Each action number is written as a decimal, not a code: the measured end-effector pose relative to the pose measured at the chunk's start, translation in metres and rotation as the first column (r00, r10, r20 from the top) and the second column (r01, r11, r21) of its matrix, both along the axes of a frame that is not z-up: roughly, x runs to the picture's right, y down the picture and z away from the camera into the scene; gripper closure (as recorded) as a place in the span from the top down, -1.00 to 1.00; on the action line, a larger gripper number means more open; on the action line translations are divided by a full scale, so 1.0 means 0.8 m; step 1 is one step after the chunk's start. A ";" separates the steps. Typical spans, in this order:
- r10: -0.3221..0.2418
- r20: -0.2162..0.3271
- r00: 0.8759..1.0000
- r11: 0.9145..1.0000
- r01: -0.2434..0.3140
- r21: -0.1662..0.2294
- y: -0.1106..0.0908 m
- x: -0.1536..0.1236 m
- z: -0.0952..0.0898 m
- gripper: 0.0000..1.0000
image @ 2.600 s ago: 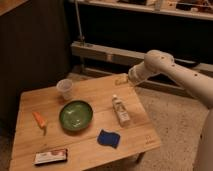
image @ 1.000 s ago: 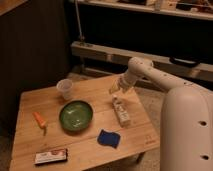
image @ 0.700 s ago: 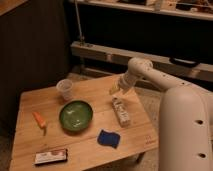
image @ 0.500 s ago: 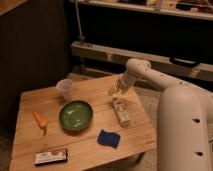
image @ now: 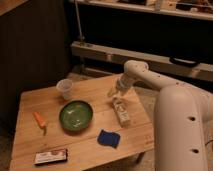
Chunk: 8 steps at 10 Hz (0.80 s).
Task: Stand the bottle upright
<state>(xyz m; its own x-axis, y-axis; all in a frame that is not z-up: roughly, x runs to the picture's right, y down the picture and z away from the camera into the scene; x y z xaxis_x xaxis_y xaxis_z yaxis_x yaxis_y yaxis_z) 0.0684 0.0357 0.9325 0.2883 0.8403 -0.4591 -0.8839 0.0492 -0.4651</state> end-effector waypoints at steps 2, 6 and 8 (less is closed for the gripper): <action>-0.017 0.000 1.000 1.000 0.017 -0.009 0.006 -0.009 0.006 0.30; -0.029 -0.005 1.000 1.000 0.029 -0.007 0.005 -0.017 0.009 0.30; -0.034 -0.014 0.999 0.999 0.034 0.002 -0.004 -0.016 0.007 0.30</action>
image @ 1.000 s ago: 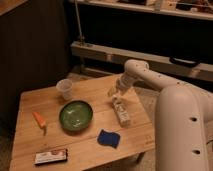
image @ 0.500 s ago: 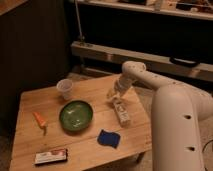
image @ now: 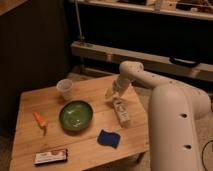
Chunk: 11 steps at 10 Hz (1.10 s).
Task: Stand the bottle upright
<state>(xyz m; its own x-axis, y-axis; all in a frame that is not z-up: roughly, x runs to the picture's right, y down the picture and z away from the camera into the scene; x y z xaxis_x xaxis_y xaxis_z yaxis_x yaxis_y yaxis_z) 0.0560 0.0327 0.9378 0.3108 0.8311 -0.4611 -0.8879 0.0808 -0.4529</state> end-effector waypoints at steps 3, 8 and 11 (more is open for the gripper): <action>-0.003 -0.019 1.000 1.000 0.003 0.011 -0.010 0.011 -0.007 0.30; -0.020 -0.036 0.999 1.000 0.020 0.009 0.002 0.019 -0.006 0.30; -0.036 -0.044 0.998 0.999 0.037 0.007 0.012 0.018 -0.003 0.30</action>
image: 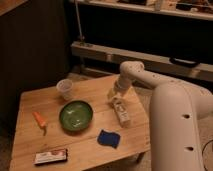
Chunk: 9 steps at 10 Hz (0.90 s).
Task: Stand the bottle upright
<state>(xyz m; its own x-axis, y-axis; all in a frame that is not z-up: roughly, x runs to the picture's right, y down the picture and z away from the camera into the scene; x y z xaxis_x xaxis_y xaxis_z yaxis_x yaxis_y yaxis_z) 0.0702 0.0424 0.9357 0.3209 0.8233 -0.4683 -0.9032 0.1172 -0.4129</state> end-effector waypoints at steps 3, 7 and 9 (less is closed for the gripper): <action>-0.027 -0.002 1.000 1.000 0.027 0.004 0.005 -0.009 0.005 0.30; -0.053 -0.004 0.999 0.999 0.054 0.009 0.009 -0.017 0.012 0.30; -0.061 -0.006 0.998 0.998 0.061 0.011 0.009 -0.019 0.014 0.30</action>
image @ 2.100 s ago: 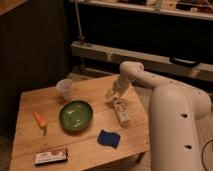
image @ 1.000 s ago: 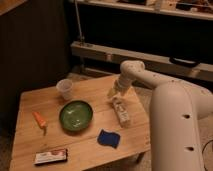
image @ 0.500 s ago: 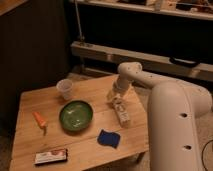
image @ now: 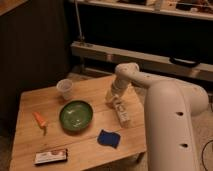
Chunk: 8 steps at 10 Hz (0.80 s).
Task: Stand the bottle upright
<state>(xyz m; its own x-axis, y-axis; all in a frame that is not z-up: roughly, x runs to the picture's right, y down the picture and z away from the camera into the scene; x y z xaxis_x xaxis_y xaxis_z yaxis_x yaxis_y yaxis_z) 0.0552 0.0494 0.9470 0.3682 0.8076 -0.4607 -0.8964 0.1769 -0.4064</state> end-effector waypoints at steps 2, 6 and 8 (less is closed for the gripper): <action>-0.006 0.001 1.000 1.000 0.006 0.000 0.000 -0.004 0.002 0.30; -0.027 0.005 1.000 1.000 0.027 -0.010 0.004 -0.007 0.006 -0.04; -0.030 0.001 1.000 0.999 0.030 -0.014 0.004 -0.003 0.006 -0.47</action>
<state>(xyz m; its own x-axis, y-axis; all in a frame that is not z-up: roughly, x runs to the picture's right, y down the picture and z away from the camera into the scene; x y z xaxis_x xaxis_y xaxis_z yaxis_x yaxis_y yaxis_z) 0.0525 0.0525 0.9519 0.3922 0.7898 -0.4716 -0.8907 0.1979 -0.4093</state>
